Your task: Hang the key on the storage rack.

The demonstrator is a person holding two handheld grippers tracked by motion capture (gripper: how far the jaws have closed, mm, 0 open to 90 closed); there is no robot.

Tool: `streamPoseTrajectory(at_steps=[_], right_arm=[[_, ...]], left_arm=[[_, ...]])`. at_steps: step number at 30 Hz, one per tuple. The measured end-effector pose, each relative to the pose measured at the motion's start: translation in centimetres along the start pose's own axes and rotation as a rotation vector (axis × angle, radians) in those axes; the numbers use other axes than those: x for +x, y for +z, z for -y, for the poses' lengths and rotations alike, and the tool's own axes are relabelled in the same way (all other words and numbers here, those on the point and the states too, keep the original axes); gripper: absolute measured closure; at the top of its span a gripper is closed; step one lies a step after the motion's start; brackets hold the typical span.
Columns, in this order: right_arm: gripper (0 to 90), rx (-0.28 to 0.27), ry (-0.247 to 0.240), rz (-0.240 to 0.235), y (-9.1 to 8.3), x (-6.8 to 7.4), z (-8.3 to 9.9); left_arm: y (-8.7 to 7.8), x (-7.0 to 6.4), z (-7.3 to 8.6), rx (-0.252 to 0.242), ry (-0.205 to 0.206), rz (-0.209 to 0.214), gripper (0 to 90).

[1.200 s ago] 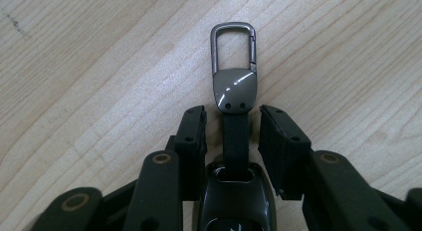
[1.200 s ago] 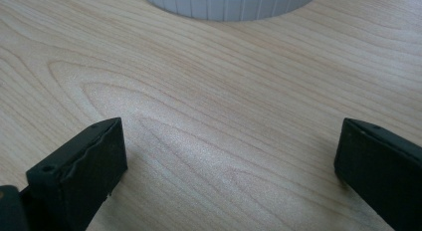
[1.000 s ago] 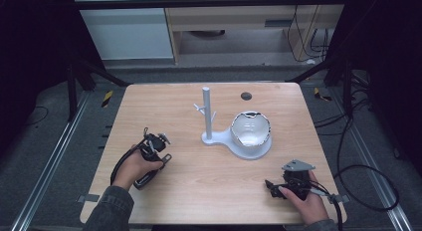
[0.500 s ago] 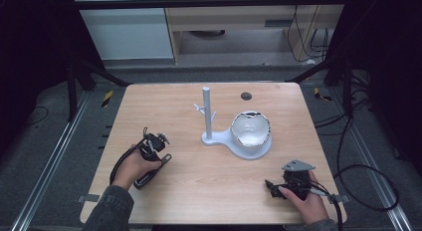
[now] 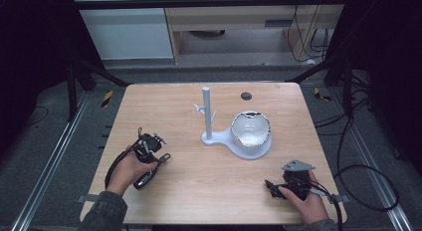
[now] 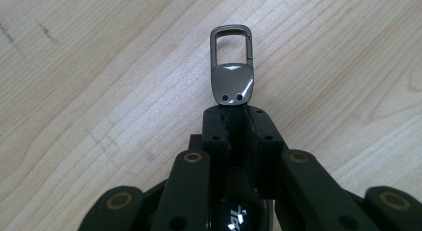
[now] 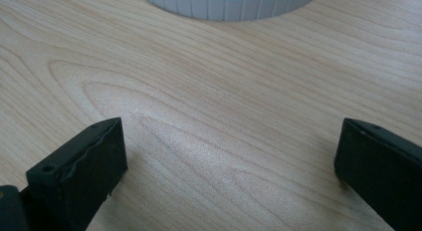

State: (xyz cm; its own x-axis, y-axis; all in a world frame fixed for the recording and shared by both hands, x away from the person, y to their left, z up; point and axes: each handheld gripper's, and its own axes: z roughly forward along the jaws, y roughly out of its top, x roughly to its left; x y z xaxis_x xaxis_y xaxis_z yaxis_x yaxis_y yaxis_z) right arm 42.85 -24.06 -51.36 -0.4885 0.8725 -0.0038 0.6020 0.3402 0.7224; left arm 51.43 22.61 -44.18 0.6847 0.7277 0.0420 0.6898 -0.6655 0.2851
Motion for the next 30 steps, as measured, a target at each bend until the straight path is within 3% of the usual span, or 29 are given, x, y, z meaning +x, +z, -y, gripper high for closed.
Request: streamPoseTrajectory(at_steps=[7, 19, 30], right_arm=[[0.5, -0.001, -0.001, 0.000, 0.0, 0.0, 0.0], [0.4, 0.000, 0.000, 0.000, 0.0, 0.0, 0.0], [0.4, -0.001, -0.003, 0.000, 0.0, 0.0, 0.0]], left_arm=[[-1.7, 0.1, 2.3, -0.130, -0.009, 0.000, 80.1], [-5.0, -0.1, 6.5, -0.384, -0.059, -0.006, 80.3], [-7.0, -0.7, 7.5, -0.533, -0.073, -0.053, 80.4]])
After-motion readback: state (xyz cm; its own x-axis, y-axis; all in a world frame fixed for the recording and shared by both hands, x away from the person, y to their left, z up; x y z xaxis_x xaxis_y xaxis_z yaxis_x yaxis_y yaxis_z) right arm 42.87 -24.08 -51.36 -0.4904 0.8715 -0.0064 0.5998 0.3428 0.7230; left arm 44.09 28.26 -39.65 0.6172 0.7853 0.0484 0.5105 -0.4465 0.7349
